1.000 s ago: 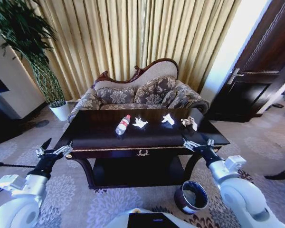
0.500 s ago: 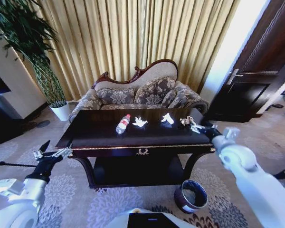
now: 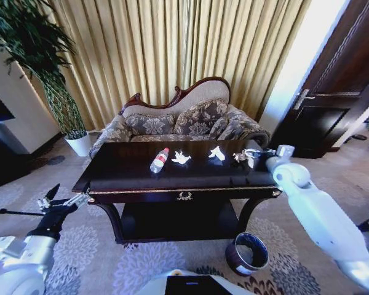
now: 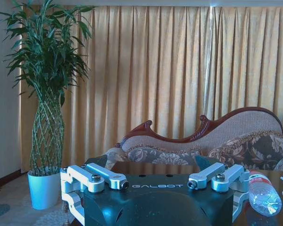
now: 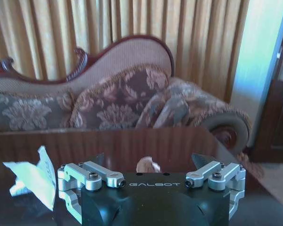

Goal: Move to the front of the table and place the trash on the table into the trash bin.

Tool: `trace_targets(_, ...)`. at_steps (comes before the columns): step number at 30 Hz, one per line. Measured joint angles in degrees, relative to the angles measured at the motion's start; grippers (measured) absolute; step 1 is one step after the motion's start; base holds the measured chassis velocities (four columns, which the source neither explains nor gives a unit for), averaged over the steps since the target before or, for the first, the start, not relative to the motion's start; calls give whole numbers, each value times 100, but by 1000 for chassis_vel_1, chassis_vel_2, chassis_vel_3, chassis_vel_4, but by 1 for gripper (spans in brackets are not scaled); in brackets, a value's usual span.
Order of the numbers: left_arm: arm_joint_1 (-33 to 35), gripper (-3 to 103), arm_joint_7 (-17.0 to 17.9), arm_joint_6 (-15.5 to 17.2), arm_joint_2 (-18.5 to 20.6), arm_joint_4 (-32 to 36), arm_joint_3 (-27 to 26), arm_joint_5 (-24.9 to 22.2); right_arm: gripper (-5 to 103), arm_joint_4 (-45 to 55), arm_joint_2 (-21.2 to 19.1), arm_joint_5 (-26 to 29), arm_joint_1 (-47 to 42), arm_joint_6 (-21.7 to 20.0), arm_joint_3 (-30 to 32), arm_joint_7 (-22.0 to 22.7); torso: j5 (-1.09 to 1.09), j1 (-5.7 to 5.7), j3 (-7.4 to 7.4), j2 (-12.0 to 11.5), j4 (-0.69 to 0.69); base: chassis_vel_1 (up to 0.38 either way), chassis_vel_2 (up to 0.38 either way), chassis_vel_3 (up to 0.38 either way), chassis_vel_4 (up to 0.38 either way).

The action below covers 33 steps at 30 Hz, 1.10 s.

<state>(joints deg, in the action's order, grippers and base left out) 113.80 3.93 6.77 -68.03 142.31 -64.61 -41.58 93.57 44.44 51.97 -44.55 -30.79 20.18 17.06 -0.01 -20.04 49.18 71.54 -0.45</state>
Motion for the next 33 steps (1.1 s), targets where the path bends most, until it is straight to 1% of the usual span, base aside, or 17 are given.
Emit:
trace_targets(3,20,100,0,1,-60,29,31,20,100,-260,185,12,317,-142,-259,202,3,0,0,0,2,0,0,0,0)
trace_targets(10,45,100,-9,-106,-204,78,69,34,100,-458,314,12,566,-260,-443,467,0,0,0,0,3,0,0,0,0)
trace_targets(15,47,100,-20,-138,-235,93,104,34,100,-492,282,-10,540,-308,-445,505,1,0,-1,0,1,0,0,0,0)
trace_targets(23,36,100,-21,-149,-257,93,201,44,100,-572,290,11,538,-351,-459,601,1,0,-1,0,2,0,0,0,0)
trace_targets(33,88,100,-36,-210,-297,93,144,45,100,-616,299,96,435,-364,-417,665,1,0,-1,0,2,0,0,0,0)
